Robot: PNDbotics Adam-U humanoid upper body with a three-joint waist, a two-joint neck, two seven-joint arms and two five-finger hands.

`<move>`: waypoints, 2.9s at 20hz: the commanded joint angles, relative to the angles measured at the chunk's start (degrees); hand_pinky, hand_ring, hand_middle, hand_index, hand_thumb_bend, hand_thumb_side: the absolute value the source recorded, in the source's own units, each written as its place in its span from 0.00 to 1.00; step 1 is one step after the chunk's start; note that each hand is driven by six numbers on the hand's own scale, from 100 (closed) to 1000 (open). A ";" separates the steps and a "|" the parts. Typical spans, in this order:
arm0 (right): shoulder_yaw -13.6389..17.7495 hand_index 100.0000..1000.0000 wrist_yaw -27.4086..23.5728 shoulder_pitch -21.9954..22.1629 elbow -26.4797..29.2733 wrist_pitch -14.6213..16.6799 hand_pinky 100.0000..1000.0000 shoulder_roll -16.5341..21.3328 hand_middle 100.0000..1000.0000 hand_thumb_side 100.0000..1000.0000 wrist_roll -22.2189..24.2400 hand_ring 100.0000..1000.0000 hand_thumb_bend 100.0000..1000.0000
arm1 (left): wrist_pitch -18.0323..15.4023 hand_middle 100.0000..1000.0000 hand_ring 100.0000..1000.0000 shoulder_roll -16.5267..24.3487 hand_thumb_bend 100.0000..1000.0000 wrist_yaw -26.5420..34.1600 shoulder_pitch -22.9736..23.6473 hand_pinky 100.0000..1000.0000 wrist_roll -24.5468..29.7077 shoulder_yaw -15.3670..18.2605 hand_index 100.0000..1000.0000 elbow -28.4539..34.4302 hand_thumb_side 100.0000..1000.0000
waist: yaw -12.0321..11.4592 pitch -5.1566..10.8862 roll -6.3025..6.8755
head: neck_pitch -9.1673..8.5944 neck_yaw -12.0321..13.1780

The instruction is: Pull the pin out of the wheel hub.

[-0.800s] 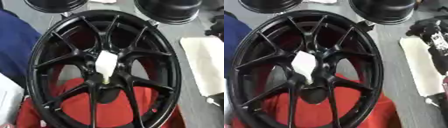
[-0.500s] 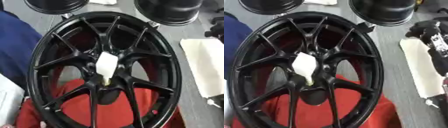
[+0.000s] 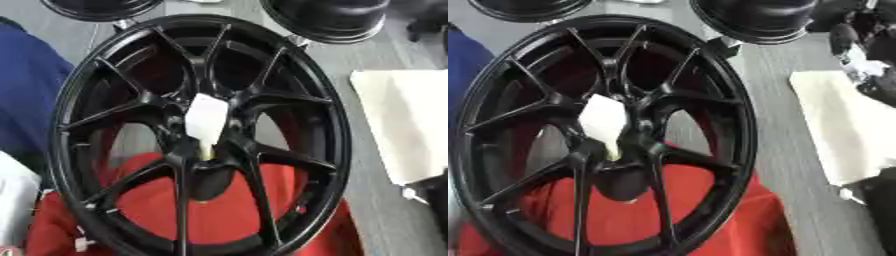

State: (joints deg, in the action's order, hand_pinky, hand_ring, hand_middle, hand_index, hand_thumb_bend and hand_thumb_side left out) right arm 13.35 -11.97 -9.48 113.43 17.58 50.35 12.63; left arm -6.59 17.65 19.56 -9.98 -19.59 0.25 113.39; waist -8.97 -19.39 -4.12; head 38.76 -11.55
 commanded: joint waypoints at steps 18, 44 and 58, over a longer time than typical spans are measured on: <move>-16.95 0.79 8.99 -22.20 -4.79 21.04 0.83 19.92 0.73 0.14 21.17 0.79 0.00 | 0.79 0.60 0.75 2.72 0.03 0.48 0.04 0.65 1.08 -0.81 0.73 1.20 0.66 | -2.72 2.21 -0.97 | -3.77 -2.04; -37.63 0.88 4.91 -42.74 -9.99 26.94 0.87 7.80 0.80 0.16 39.34 0.83 0.00 | 1.50 0.60 0.75 2.97 0.04 2.37 -0.88 0.65 1.41 -1.33 0.72 1.20 0.67 | -8.47 1.45 -3.56 | -1.96 -4.86; -41.63 0.91 10.08 -44.02 -11.70 32.50 0.92 6.20 0.85 0.00 39.34 0.88 0.22 | 1.78 0.60 0.75 2.78 0.04 2.59 -0.97 0.65 1.63 -1.53 0.72 1.20 0.67 | -8.60 1.36 -3.35 | -1.12 -4.64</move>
State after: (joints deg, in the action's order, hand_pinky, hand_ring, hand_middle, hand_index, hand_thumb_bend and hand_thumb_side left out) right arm -28.49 -2.42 -52.61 101.35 32.52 55.18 35.04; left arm -4.92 19.57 21.90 -10.56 -18.08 -1.24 113.39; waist -17.52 -18.85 -7.95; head 37.50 -16.23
